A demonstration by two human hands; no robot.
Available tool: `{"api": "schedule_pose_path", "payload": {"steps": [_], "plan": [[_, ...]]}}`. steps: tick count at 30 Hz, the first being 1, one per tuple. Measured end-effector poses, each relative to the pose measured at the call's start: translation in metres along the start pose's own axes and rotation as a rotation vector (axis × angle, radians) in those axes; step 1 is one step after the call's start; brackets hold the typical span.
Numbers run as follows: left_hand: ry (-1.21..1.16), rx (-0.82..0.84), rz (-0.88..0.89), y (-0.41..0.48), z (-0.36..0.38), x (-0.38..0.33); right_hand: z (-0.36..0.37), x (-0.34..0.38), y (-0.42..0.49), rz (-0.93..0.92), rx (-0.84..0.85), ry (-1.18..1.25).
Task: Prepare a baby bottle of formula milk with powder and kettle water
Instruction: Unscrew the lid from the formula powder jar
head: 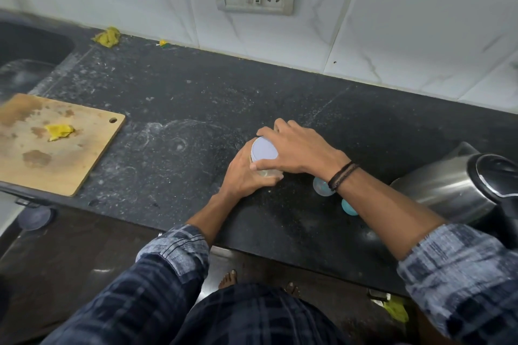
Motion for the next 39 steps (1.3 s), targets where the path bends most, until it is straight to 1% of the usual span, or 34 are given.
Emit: {"api": "schedule_pose_path", "payload": {"steps": [5,10,14,18,20,23,27,31,34,39], "plan": [[-0.028,-0.018,-0.024,-0.001,0.001,0.004,0.004,0.002,0.001,0.001,0.030,0.063],[-0.049,-0.001,-0.025,-0.001,0.001,0.004,-0.001,-0.001,0.000,0.064,0.020,0.108],[-0.061,-0.009,-0.028,-0.003,0.001,0.005,0.002,-0.001,-0.002,0.067,0.072,0.163],[-0.058,-0.002,-0.003,-0.002,0.000,0.002,-0.003,0.000,-0.003,0.086,0.019,0.211],[-0.075,-0.008,-0.013,-0.002,0.000,0.003,0.001,0.003,-0.004,0.073,0.020,0.199],[-0.087,-0.013,-0.026,-0.002,0.001,0.006,0.000,0.004,-0.006,0.077,0.027,0.244],[-0.076,-0.010,-0.010,-0.001,0.002,0.006,-0.005,0.004,-0.007,0.101,-0.008,0.259],[-0.080,-0.017,-0.027,0.000,0.003,0.010,-0.002,0.005,-0.009,0.092,0.008,0.274],[-0.069,-0.016,-0.020,0.000,0.003,0.009,-0.006,0.006,-0.010,0.086,-0.015,0.294],[-0.077,-0.021,-0.010,0.001,0.003,0.008,0.001,0.008,-0.010,0.079,0.003,0.266]]}}
Point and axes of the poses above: each hand's wrist, its own y-axis towards the middle knuckle, its own z-axis out of the palm, x = y × z, the point moved 8 cm from there along y, towards the middle knuckle, and after that the axes turned 14 degrees about y, right-handed, at the moved point
